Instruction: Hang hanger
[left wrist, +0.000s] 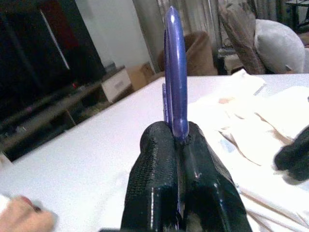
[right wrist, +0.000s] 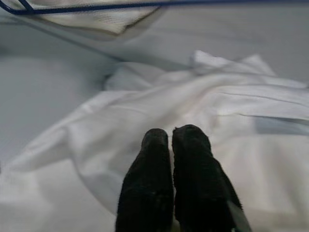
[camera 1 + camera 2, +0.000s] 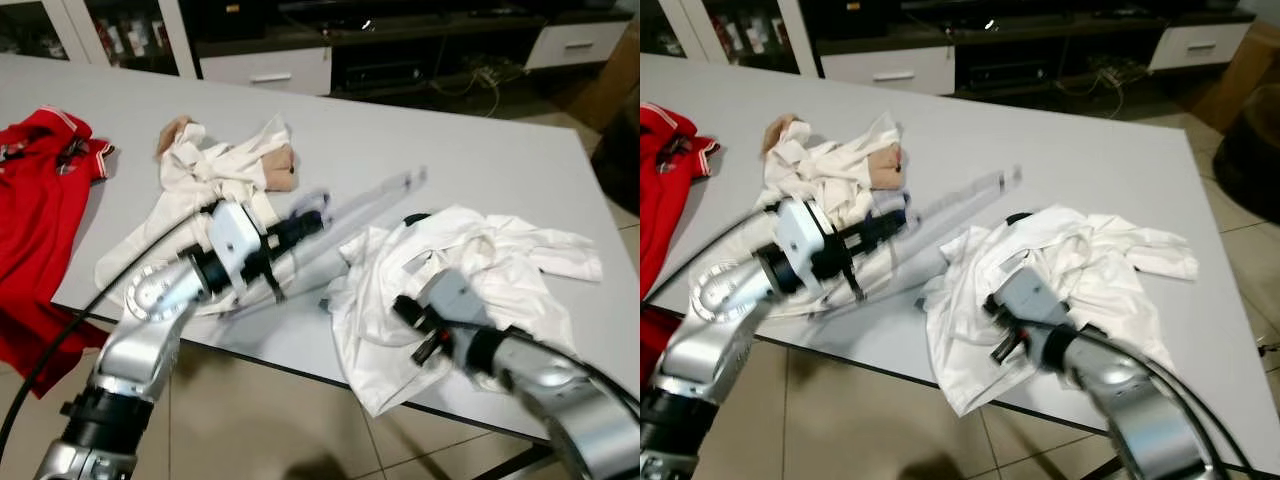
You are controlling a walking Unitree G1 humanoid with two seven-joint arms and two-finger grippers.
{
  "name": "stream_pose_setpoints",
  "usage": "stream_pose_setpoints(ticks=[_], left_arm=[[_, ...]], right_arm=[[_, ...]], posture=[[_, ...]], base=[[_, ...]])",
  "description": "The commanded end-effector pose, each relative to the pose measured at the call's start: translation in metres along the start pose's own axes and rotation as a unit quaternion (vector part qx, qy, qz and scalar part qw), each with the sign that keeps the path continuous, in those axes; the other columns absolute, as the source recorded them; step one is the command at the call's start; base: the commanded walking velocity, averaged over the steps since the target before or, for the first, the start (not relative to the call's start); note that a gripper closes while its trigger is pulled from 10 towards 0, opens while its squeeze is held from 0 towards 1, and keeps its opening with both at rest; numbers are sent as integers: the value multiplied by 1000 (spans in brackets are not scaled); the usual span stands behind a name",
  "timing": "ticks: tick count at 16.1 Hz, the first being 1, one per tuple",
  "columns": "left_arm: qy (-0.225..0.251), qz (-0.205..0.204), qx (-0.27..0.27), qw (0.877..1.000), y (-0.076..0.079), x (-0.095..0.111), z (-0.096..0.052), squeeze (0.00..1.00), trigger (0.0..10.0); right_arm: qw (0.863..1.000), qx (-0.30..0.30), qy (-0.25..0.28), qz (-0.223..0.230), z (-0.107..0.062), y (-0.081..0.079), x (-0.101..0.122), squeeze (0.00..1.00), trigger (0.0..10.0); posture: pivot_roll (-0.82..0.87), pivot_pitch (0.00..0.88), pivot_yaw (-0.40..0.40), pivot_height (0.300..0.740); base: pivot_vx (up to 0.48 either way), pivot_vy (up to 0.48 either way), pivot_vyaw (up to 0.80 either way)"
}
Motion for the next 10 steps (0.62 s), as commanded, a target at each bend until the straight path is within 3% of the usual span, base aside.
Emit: stream_pose_setpoints(ticks=[1, 3, 4, 6, 9, 10], left_arm=[[12, -26, 18, 999, -8, 3, -4, 0, 10000], [12, -62, 51, 997, -17, -2, -11, 0, 10000], [10, -66, 66, 996, -22, -4, -13, 0, 10000], [10, -69, 73, 995, -25, -3, -15, 0, 10000], [6, -70, 78, 994, -26, -3, -20, 0, 10000], [4, -72, 81, 994, -27, -3, -22, 0, 10000]], right_arm=[[1000, -2, -2, 7, 6, -6, -4, 1000, 10000], [1000, -13, -12, 7, 18, -9, -11, 1000, 10000], [1000, -22, -15, 10, 27, -9, -13, 0, 10000], [999, -25, -9, 20, 30, -9, -8, 0, 10000], [998, -54, 10, 17, 19, 7, 4, 0, 10000], [998, -64, 21, 20, 14, 13, 8, 631, 10000]], posture=[[-43, 113, 53, 740], [-42, 114, 60, 740], [-38, 115, 62, 740], [-19, 118, 58, 740], [-9, 122, 58, 740], [-8, 123, 58, 740]], base=[[0, 0, 0], [0, 0, 0], [0, 0, 0], [0, 0, 0], [0, 0, 0], [0, 0, 0]])
Point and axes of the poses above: a point about 5 cm out from each wrist's last joint towards the gripper, its own z axis pointing out of the wrist towards the gripper, its own x axis along the axis of the wrist's last joint, y = z × x, the point moved 4 cm from there along z, pointing out of the wrist towards the gripper, and after that the axes turned 4 degrees about z, right-handed, at the moved point
